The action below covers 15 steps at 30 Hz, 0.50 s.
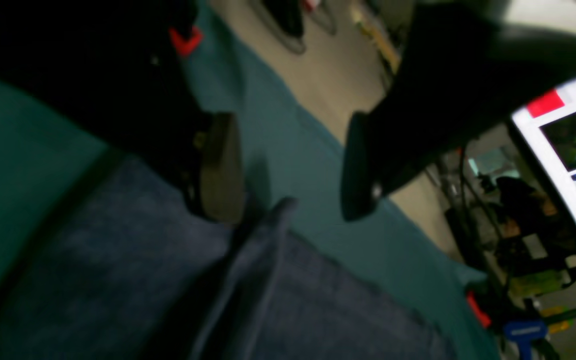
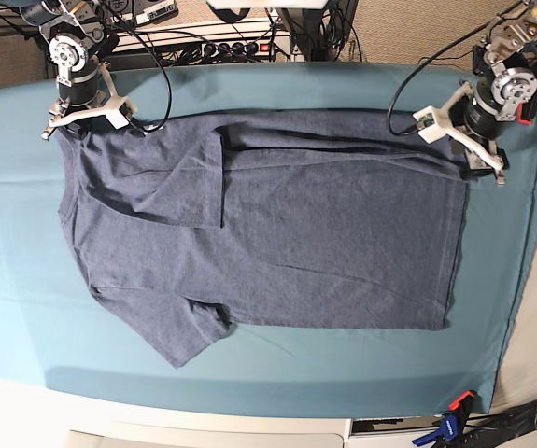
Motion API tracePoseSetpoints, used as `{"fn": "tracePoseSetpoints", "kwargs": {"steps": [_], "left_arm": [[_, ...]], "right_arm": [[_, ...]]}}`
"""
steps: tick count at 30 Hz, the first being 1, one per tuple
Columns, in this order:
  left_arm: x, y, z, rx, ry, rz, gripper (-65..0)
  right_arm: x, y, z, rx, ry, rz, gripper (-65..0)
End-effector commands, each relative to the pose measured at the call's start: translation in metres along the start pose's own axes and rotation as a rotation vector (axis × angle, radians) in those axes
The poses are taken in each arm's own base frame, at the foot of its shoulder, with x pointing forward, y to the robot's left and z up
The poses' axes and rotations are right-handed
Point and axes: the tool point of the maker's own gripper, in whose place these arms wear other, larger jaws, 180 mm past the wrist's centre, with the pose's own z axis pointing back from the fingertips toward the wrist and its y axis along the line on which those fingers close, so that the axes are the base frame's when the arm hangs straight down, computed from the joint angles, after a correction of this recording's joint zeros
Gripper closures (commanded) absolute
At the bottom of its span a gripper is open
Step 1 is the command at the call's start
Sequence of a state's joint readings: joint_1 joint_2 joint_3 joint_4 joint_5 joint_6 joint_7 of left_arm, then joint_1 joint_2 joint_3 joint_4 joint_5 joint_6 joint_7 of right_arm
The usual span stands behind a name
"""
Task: Fold the T-shirt properly
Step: 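Move the left gripper to the other shoulder corner and grasp it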
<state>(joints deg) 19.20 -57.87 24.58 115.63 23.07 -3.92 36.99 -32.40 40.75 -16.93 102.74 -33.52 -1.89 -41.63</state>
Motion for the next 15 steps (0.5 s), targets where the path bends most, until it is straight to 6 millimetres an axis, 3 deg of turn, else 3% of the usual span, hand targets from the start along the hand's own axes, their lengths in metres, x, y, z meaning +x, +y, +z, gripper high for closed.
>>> {"fn": "tracePoseSetpoints", "kwargs": {"steps": [1, 5, 12, 15], "left_arm": [[-0.007, 0.015, 0.003, 0.041, 0.024, -0.025, -33.5], [-0.019, 0.008, 0.006, 0.021, 0.072, -0.038, -33.5], [-0.012, -0.040, 0.027, -0.101, 0.045, -0.035, -33.5], [-0.011, -0.047, 0.032, -0.092, 0.034, -0.058, -33.5]], "right_arm": [[-0.001, -0.011, 0.000, -0.035, 0.000, 0.007, 0.0], [-0.001, -0.011, 0.000, -0.035, 0.001, 0.007, 0.0], [-0.002, -0.011, 0.000, -0.035, 0.003, 0.007, 0.0], [-0.002, -0.011, 0.000, -0.035, 0.001, 0.007, 0.0]]}}
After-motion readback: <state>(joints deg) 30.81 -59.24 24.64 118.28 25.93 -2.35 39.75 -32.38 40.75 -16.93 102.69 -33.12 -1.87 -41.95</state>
